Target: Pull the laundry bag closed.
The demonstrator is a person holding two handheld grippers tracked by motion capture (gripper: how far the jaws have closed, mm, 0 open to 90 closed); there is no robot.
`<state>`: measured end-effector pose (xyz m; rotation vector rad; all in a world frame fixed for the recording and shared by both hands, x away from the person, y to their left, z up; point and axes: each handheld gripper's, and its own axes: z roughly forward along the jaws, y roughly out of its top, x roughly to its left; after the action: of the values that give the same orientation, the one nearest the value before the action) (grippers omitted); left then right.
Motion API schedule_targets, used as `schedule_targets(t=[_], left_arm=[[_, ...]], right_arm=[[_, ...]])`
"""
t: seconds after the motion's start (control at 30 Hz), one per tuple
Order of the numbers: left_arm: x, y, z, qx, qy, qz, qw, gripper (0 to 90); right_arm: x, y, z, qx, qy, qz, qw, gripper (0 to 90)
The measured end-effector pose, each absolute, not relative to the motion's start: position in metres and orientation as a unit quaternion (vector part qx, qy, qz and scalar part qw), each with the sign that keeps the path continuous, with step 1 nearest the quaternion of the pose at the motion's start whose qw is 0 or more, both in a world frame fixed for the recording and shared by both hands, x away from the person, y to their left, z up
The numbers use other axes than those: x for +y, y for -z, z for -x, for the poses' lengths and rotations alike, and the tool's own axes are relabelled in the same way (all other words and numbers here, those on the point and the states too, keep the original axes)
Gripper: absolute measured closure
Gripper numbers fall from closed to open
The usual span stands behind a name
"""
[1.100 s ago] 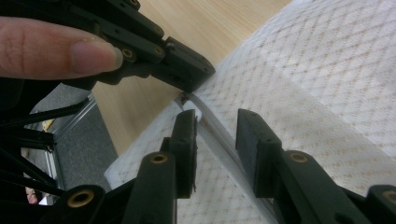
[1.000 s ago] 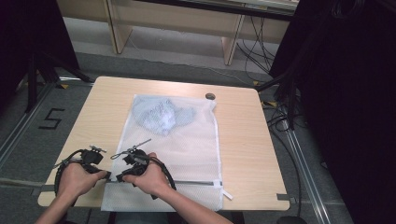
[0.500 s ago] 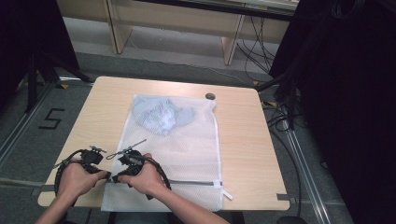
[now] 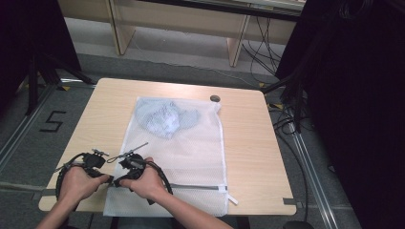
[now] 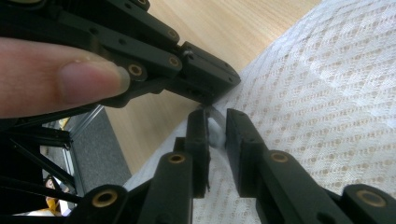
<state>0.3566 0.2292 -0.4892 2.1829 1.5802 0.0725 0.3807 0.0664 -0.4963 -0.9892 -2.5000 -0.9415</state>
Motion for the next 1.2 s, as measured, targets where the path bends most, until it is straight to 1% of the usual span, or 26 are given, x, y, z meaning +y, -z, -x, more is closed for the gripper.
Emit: schedule_targets(t=[0.03,0.07,0.1,0.17,0.23,0.33,0.37,0.4,0.5,0.77,0.8,0.83,0.87,0.9,0.93,0.97,1.0,1.2], left_arm=[[0.229,0.489,-0.357,0.572,-0.026,-0.790,0.221,89.4],[0.229,0.489,-0.357,0.572,-0.026,-0.790,0.219,89.4],[0.227,0.490,-0.356,0.573,-0.031,-0.787,0.225,89.4],[0.227,0.490,-0.356,0.568,-0.031,-0.792,0.222,89.4],[0.226,0.490,-0.355,0.562,-0.035,-0.797,0.218,89.4],[0.221,0.490,-0.354,0.553,-0.044,-0.804,0.215,89.4],[0.218,0.491,-0.353,0.552,-0.056,-0.803,0.218,89.4],[0.223,0.488,-0.356,0.515,-0.056,-0.833,0.195,89.4],[0.225,0.487,-0.357,0.505,-0.057,-0.840,0.191,89.6],[0.225,0.487,-0.357,0.508,-0.054,-0.838,0.193,89.6],[0.225,0.488,-0.356,0.510,-0.053,-0.836,0.196,89.7],[0.223,0.488,-0.355,0.528,-0.051,-0.823,0.204,89.7],[0.222,0.490,-0.355,0.531,-0.061,-0.817,0.215,89.7],[0.221,0.490,-0.354,0.539,-0.055,-0.813,0.213,89.6],[0.221,0.490,-0.354,0.539,-0.055,-0.813,0.213,89.6],[0.224,0.490,-0.356,0.520,-0.057,-0.826,0.209,89.6],[0.222,0.490,-0.354,0.535,-0.051,-0.816,0.213,89.7],[0.222,0.490,-0.354,0.541,-0.047,-0.812,0.213,89.6]], right_arm=[[0.067,0.497,-0.381,-0.871,0.326,0.338,0.145,83.0],[0.066,0.498,-0.382,-0.874,0.327,0.331,0.142,83.0],[0.067,0.497,-0.381,-0.871,0.320,0.341,0.149,85.6],[0.067,0.496,-0.381,-0.871,0.319,0.344,0.143,86.1],[0.067,0.496,-0.381,-0.870,0.319,0.344,0.149,86.5],[0.067,0.495,-0.380,-0.872,0.311,0.350,0.145,86.8],[0.067,0.495,-0.380,-0.871,0.310,0.353,0.146,86.8],[0.067,0.495,-0.380,-0.868,0.309,0.358,0.149,86.8],[0.065,0.496,-0.381,-0.868,0.305,0.362,0.149,86.9],[0.063,0.494,-0.381,-0.868,0.302,0.368,0.144,87.0],[0.062,0.494,-0.382,-0.870,0.304,0.363,0.140,87.0],[0.062,0.494,-0.382,-0.871,0.302,0.363,0.136,87.0],[0.060,0.494,-0.382,-0.873,0.297,0.363,0.134,87.0],[0.060,0.494,-0.382,-0.873,0.297,0.363,0.134,87.0],[0.060,0.494,-0.382,-0.873,0.297,0.363,0.134,87.0],[0.060,0.493,-0.381,-0.867,0.302,0.369,0.144,87.0],[0.058,0.493,-0.381,-0.869,0.302,0.365,0.141,87.0],[0.055,0.492,-0.381,-0.873,0.299,0.362,0.133,87.0]])
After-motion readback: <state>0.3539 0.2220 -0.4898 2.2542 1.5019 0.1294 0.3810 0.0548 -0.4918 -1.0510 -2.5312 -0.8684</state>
